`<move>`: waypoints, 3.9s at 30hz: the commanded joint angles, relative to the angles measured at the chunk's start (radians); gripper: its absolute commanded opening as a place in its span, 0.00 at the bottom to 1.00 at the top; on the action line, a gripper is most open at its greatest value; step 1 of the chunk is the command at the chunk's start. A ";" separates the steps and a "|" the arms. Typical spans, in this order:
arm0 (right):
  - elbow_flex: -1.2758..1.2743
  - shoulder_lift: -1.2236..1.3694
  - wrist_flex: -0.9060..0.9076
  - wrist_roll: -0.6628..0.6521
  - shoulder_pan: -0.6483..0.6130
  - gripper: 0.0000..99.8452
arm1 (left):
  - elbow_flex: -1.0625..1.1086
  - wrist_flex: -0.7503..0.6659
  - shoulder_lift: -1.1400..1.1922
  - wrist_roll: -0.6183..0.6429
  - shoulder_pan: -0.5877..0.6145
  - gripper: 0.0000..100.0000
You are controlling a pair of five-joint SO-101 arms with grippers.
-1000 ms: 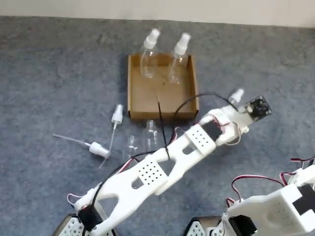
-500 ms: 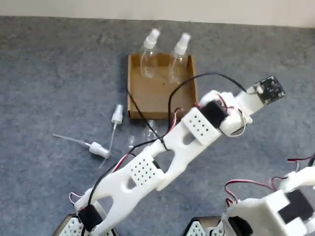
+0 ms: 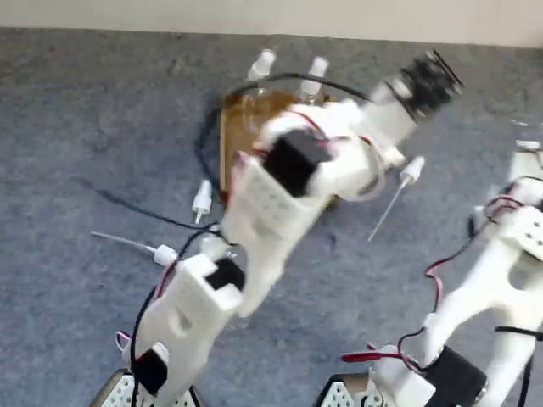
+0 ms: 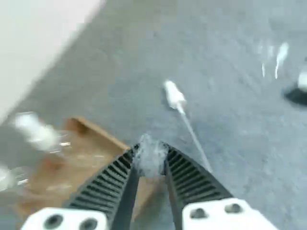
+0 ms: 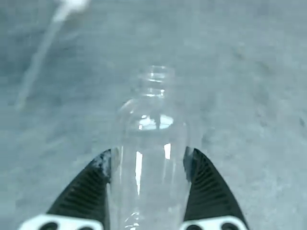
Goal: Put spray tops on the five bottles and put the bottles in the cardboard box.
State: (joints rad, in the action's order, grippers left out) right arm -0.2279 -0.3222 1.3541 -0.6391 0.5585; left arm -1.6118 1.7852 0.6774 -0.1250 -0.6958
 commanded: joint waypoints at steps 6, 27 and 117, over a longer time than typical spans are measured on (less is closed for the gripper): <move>0.051 -0.048 -0.007 0.066 -0.147 0.00 | 0.305 0.008 -0.390 -0.009 0.143 0.01; -0.259 0.217 -0.360 0.279 -0.565 0.00 | 1.847 -0.021 -1.497 -0.213 0.792 0.01; 1.365 0.639 0.410 0.569 -0.880 0.00 | 2.144 -0.502 -1.429 -0.330 1.449 0.07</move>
State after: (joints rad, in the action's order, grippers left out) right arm 1.2114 0.4035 1.7453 -0.0760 -0.1504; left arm 0.7004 1.3004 -0.8078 -0.3736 0.5378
